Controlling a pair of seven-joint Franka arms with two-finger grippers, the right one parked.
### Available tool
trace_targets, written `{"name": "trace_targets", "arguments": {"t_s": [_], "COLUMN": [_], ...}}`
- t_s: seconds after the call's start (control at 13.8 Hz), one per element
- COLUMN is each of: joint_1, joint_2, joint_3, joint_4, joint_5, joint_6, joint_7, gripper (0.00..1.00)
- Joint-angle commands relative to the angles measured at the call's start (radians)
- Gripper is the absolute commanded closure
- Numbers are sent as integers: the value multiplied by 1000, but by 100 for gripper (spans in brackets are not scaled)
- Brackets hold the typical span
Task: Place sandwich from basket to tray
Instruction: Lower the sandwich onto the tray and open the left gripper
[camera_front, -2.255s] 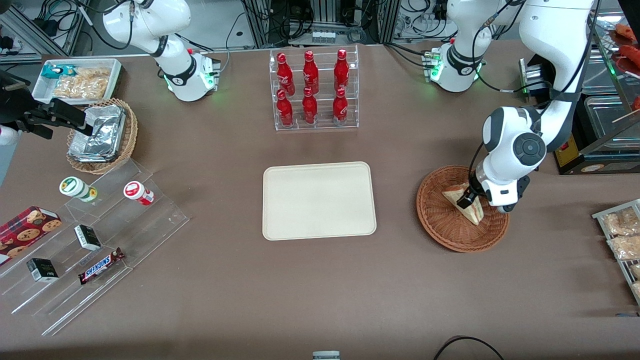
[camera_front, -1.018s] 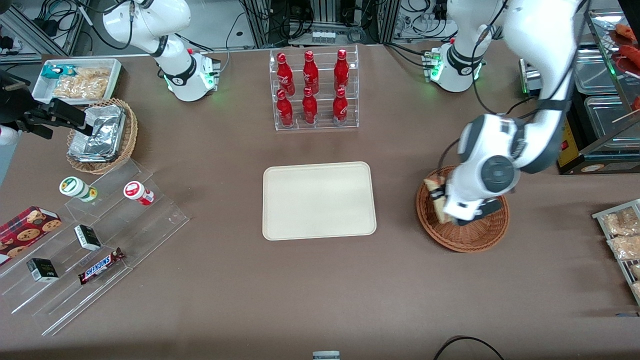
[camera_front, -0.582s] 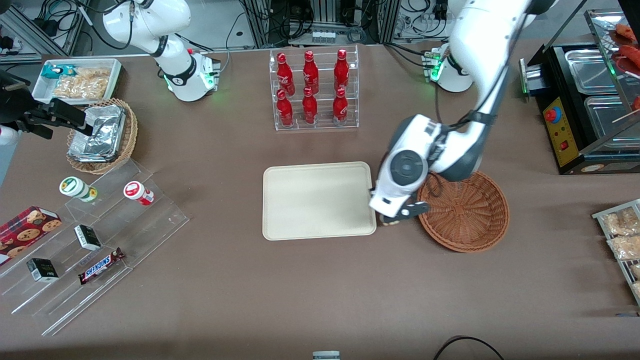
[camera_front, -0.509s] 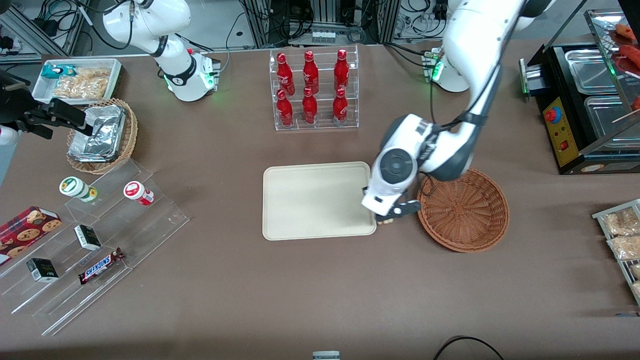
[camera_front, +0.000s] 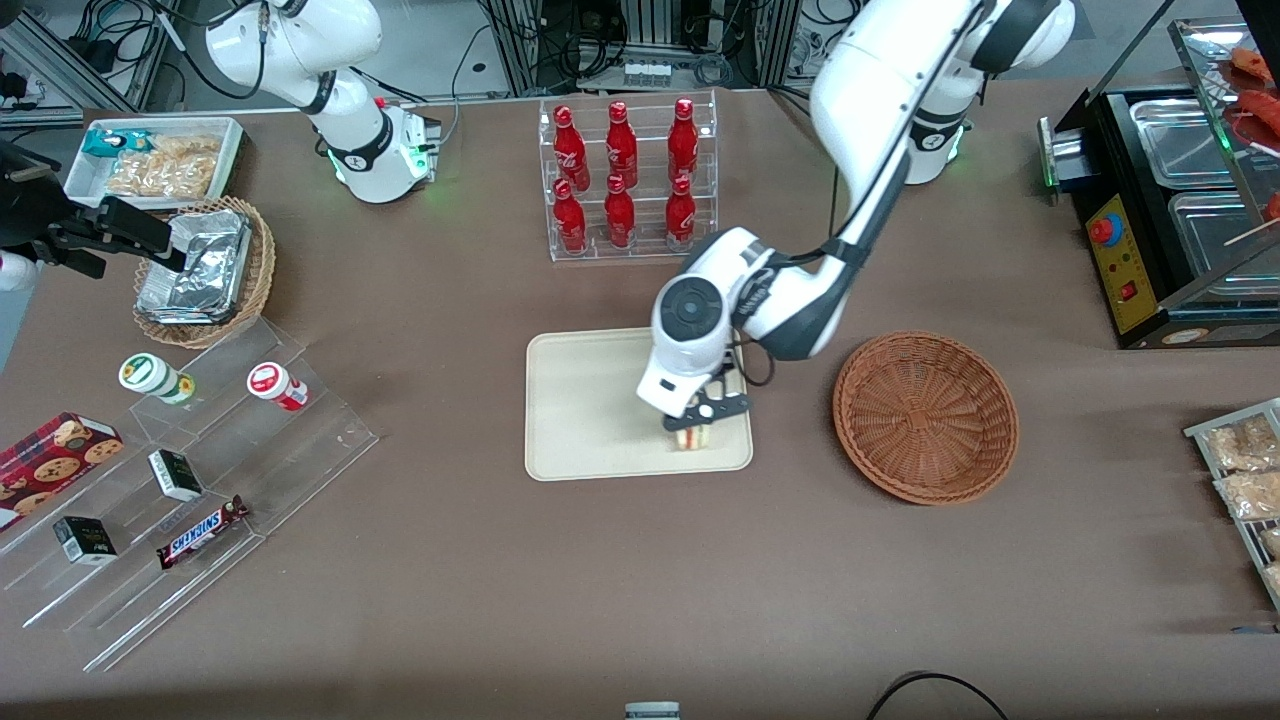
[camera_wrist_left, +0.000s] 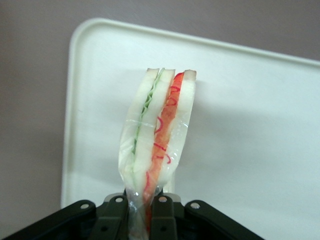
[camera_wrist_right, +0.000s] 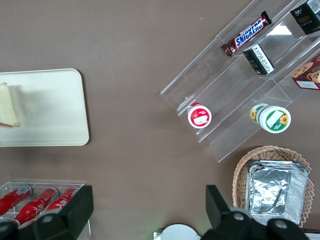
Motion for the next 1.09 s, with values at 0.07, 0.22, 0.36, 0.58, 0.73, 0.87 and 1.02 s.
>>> {"name": "trace_targets", "arguments": {"t_s": [0.07, 0.22, 0.36, 0.58, 0.73, 0.87, 1.02], "joint_1": [-52, -54, -63, -74, -74, -72, -72], "joint_2": [58, 61, 87, 124, 123, 117, 97], "joint_3": [12, 12, 10, 10, 10, 10, 12], "joint_4": [97, 105, 132, 154, 154, 155, 157], "joint_5": [13, 10, 10, 9, 4, 3, 7], "joint_6": [-9, -9, -7, -6, -6, -7, -16], "joint_7": [-61, -61, -60, -63, -63, -64, -63], "gripper": [95, 95, 95, 94, 68, 0, 0]}}
